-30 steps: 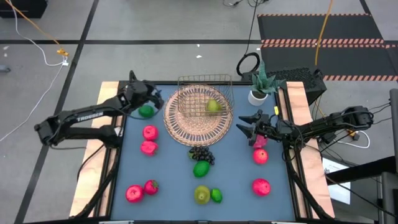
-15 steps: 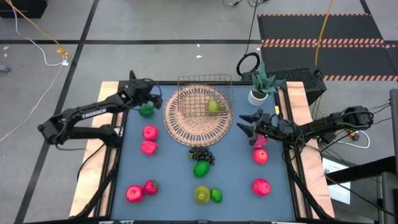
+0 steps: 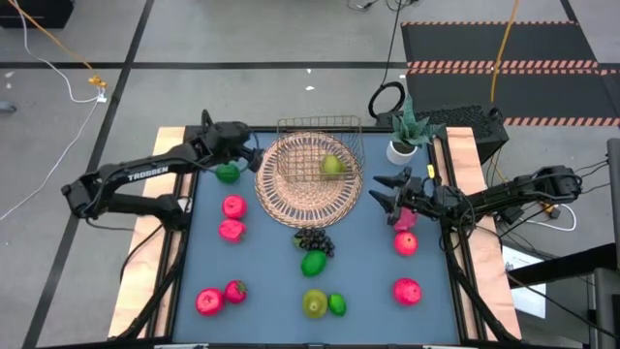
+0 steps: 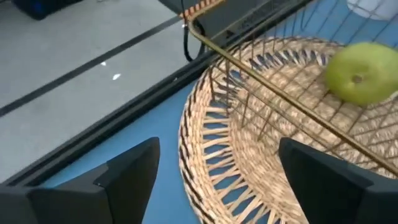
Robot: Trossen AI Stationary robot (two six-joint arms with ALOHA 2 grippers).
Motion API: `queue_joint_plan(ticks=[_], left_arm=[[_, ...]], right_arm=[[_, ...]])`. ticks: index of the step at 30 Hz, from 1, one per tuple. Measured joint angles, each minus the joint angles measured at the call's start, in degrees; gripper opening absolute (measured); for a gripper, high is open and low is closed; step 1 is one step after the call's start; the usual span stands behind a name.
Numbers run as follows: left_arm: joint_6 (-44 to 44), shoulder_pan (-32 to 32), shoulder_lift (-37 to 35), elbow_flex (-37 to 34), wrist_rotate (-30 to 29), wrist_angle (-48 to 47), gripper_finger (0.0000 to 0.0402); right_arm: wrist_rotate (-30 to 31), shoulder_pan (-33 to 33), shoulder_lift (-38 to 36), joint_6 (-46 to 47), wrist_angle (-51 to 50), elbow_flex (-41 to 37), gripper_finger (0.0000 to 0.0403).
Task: Build produce basket
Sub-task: Put the top green lime into the gold wire basket
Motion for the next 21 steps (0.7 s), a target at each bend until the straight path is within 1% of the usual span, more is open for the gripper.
queue_joint_plan(ticks=[3,7,10,13,16,21], left_arm=[[1.21,0.04,1.19,0.05,0.01,-2.25,0.0317],[2.20,1.29,1.94,0.66,4.51,-8.29,0.0302],[3.10,2.38,1.94,3.89,5.35,-15.16,0.0291],[6.74,3.19,1.90,7.19,4.88,-22.50,0.0286],[9.04,4.53,1.92,7.73,3.21,-25.67,0.0294],[10.16,6.73,4.30,7.31,3.69,-32.26,0.0325]], right_arm=[[-0.18,0.02,0.01,-3.88,0.04,0.37,0.0245],[-0.22,0.04,0.08,-5.58,0.02,0.44,0.0264],[-0.24,0.04,0.84,-5.58,0.01,0.44,0.0280],[-0.24,0.04,2.04,-4.51,0.04,0.72,0.0296],[-0.26,0.04,3.59,-3.79,0.02,1.47,0.0309],[-0.28,0.04,6.05,-2.93,0.01,2.33,0.0320]])
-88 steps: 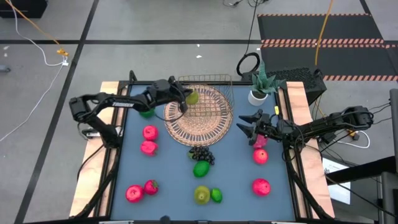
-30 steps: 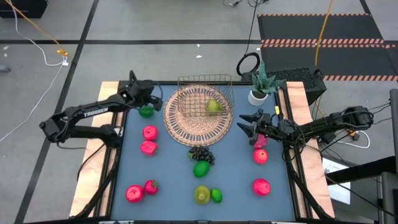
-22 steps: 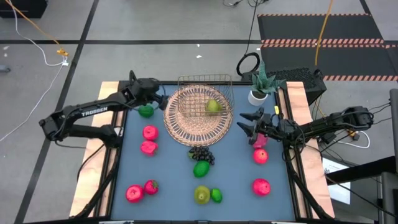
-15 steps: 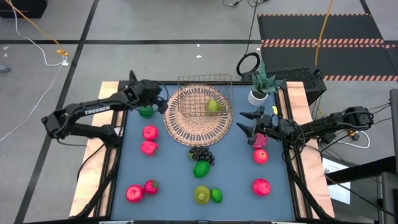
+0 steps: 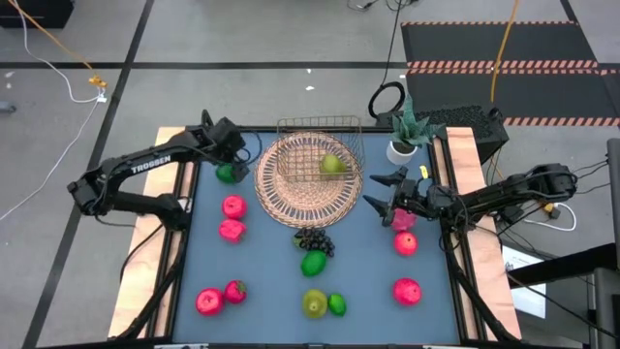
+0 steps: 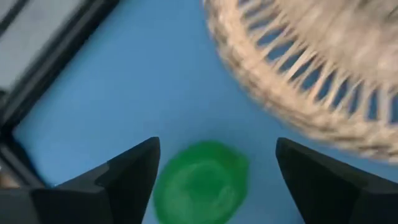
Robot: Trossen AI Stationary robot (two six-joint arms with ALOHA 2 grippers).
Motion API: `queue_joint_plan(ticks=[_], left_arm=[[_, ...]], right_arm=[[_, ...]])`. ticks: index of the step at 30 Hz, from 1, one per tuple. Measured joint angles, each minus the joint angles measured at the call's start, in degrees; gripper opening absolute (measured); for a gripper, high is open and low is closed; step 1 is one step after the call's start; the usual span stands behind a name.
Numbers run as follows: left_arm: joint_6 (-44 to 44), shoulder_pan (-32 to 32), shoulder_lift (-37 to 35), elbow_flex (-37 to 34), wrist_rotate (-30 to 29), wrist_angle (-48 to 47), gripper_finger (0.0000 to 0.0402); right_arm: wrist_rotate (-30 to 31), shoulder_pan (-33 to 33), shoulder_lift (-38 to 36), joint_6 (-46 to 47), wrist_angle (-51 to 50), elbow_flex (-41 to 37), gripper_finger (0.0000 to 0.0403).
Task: Build produce basket
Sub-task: Put the top green lime into the gold wire basket
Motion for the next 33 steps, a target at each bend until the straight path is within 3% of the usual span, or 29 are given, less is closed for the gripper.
queue_joint_plan(ticks=[10,17,21,25,28,33], left_arm=[[2.16,1.66,6.07,0.00,0.24,-6.17,0.0387],[3.53,1.84,8.60,-0.02,0.52,-8.42,0.0390],[3.89,2.73,11.58,-0.04,-3.48,-4.68,0.0390],[4.34,4.25,15.47,-0.04,-3.83,-3.02,0.0389],[4.59,4.53,18.31,-0.04,-3.51,-3.43,0.0371],[3.33,4.53,20.50,0.11,-4.41,-3.70,0.0297]], right_arm=[[-1.64,0.02,1.96,1.59,1.63,0.10,0.0322],[-1.62,0.00,1.96,1.59,1.71,0.10,0.0322],[-1.11,0.00,1.96,1.59,2.19,0.10,0.0322],[0.30,0.00,1.92,1.63,3.51,0.10,0.0322],[0.50,-0.05,1.94,3.14,3.25,0.10,0.0322],[5.12,-0.13,1.94,4.24,2.25,0.08,0.0322]])
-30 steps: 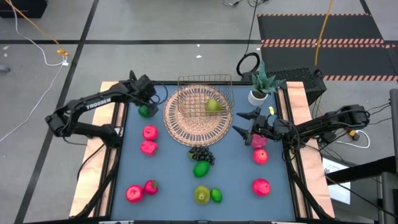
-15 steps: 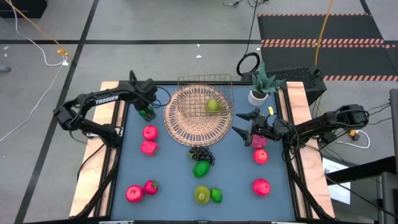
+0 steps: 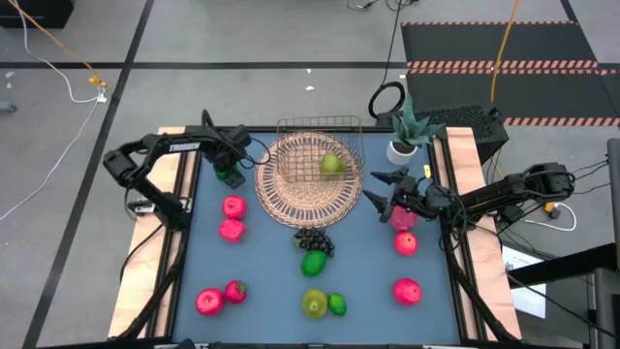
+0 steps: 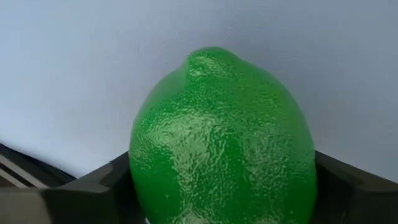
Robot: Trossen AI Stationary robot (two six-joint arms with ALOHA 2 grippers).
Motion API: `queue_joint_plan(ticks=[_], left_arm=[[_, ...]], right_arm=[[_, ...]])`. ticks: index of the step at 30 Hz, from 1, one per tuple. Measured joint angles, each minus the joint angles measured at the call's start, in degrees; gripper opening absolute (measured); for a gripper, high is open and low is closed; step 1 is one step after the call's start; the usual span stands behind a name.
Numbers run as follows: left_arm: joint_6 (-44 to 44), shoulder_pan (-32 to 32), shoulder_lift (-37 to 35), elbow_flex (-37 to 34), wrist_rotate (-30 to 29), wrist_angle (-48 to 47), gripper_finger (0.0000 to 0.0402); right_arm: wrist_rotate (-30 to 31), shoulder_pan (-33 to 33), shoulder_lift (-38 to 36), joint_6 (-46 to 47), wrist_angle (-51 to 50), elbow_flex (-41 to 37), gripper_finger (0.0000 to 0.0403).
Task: Build produce basket
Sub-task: Put the top green lime into the gold wire basket
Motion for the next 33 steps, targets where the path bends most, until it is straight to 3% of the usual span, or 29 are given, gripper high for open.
queue_joint_plan(ticks=[6,12,16,26,30,33], left_arm=[[-1.91,0.02,0.06,0.89,-0.28,-0.41,0.0291],[-3.40,-1.76,-0.13,5.63,-6.11,-1.22,0.0290],[-2.26,-4.36,-0.13,11.90,-11.46,-1.42,0.0290],[3.98,-10.17,-0.16,30.69,-18.30,-2.95,0.0292],[3.78,-11.30,-0.26,34.05,-15.70,1.85,0.0299],[5.08,-12.61,-0.18,33.98,-4.71,3.59,0.0296]], right_arm=[[-0.03,0.00,0.00,0.14,1.01,0.00,0.0322],[1.50,0.02,0.00,0.08,1.77,0.00,0.0322],[4.27,0.00,0.00,0.14,2.32,0.00,0.0322],[7.38,0.01,0.00,-4.13,0.21,0.00,0.0322],[7.42,-0.02,0.02,-4.16,-0.15,-0.02,0.0322],[7.45,-0.02,0.02,-4.78,0.85,-0.03,0.0322]])
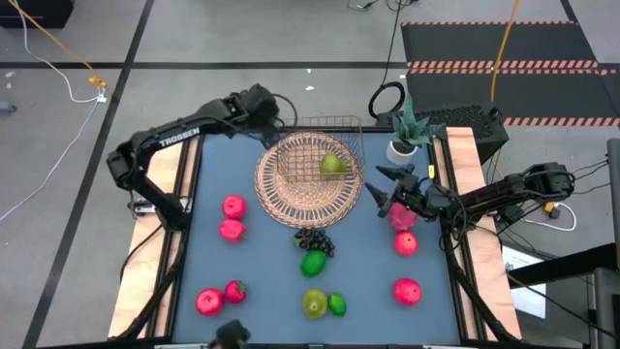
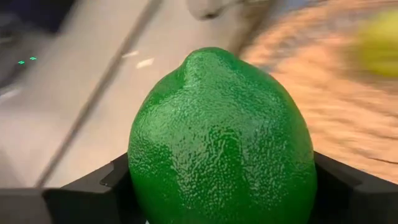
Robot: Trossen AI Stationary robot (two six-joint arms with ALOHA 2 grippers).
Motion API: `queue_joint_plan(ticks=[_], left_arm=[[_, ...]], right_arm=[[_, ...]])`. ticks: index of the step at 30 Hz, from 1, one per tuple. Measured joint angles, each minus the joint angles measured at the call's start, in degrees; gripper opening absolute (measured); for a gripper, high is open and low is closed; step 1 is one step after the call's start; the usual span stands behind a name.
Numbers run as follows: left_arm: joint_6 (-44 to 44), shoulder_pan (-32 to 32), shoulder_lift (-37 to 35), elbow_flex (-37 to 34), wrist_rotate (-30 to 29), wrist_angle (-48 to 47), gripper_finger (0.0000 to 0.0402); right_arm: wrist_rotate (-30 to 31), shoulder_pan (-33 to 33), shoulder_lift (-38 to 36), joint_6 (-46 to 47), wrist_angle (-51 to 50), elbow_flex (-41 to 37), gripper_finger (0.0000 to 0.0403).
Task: Build produce basket
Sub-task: Put the top green lime into the gold wire basket, then put the top left red apple into the gold wire basket
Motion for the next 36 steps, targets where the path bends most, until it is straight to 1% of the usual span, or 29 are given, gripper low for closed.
queue_joint_plan(ticks=[2,5,8,11,15,17,20,25,31,36], left_arm=[[0.97,-1.41,0.54,-0.02,4.20,2.55,0.0294],[1.09,-3.49,0.92,-0.03,6.13,8.48,0.0298],[0.84,-5.63,2.15,0.17,9.57,14.54,0.0302],[0.08,-7.30,5.17,-0.09,10.51,14.24,0.0303],[-0.37,-8.11,9.93,-0.10,10.45,18.23,0.0304],[-0.42,-8.27,12.22,0.01,10.47,21.71,0.0305],[-0.53,-8.33,15.50,-0.04,11.12,22.06,0.0313],[-1.71,-7.29,17.85,-0.04,11.24,19.37,0.0346],[-0.82,-7.61,17.48,-0.06,11.62,14.96,0.0379],[-0.93,-8.16,14.57,-0.06,11.31,12.95,0.0387]], right_arm=[[0.00,-0.02,-0.02,-0.69,1.56,-0.01,0.0322],[-0.04,-0.02,0.00,-1.82,3.49,-0.01,0.0322],[-0.16,-0.02,-0.01,-2.25,4.93,-0.01,0.0322],[-0.33,-0.02,-0.01,-1.26,6.38,-0.01,0.0322],[-0.39,-0.02,-0.04,-1.20,9.98,-0.01,0.0322],[-0.50,-0.02,-0.05,-2.04,11.02,-0.01,0.0322],[-2.23,0.07,-0.04,-1.70,11.60,0.01,0.0322],[-4.83,0.15,-0.04,0.06,11.52,0.01,0.0322],[-5.05,0.15,-0.04,0.67,11.49,0.01,0.0322],[-7.94,0.17,-0.04,1.79,11.51,0.01,0.0322]])
